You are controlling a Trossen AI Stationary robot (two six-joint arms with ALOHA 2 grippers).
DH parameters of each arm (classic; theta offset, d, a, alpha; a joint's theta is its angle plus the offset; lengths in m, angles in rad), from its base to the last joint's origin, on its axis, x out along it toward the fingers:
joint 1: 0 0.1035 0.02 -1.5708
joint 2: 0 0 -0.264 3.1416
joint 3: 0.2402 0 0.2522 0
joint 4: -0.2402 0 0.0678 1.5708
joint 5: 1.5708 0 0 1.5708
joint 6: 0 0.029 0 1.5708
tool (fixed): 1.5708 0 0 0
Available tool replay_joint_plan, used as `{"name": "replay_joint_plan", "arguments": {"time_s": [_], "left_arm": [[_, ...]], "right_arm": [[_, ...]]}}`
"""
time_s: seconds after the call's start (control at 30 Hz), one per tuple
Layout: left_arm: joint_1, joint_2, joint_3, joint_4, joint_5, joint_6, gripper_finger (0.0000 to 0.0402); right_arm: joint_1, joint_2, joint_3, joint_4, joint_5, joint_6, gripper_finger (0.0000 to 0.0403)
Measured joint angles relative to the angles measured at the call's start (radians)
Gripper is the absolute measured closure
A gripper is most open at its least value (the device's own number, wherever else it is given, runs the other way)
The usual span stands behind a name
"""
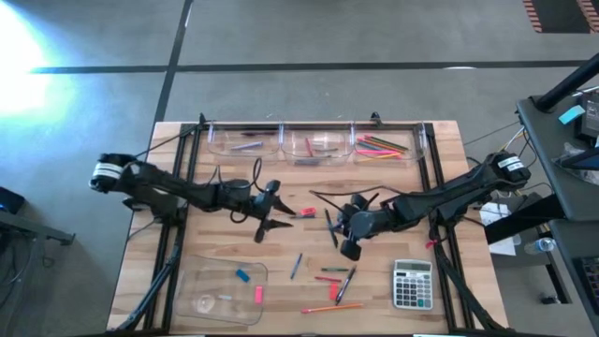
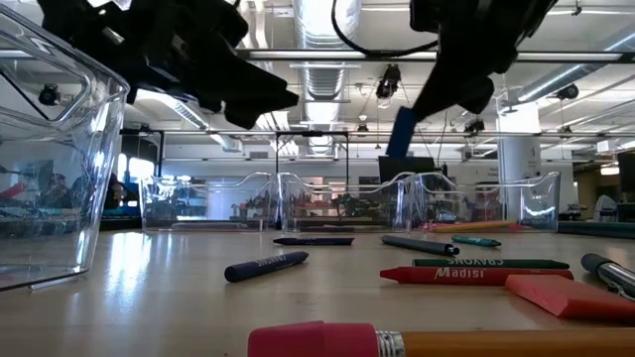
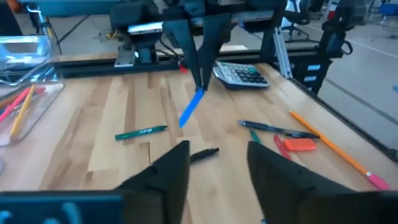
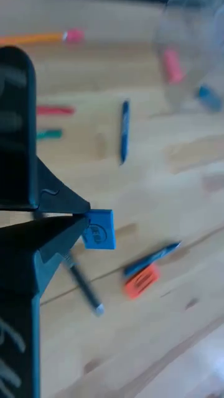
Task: Sort crayons/erasers/pens/pencils in bins
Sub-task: Put the blue eraser into the bottom transparent bin
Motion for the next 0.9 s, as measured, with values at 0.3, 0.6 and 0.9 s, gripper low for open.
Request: {"name": "replay_joint_plan", "arguments": {"time_s": [0.3, 0.6, 0.9], "left_arm": [[-0.017, 0.167, 0.084, 0.137, 0.000, 0.009, 0.0166], [-0.031, 0.249, 0.157, 0.150, 0.000, 0.009, 0.0162], [-0.037, 0.273, 0.172, 0.169, 0.001, 0.009, 0.0171]], "right_arm": [[0.000, 0.000, -0.001, 0.228, -0.075, -0.082, 0.0395], [-0.001, 0.002, -0.001, 0.289, -0.091, -0.114, 0.0395], [-0.003, 0.002, -0.001, 0.315, -0.092, -0.132, 0.0395]]}}
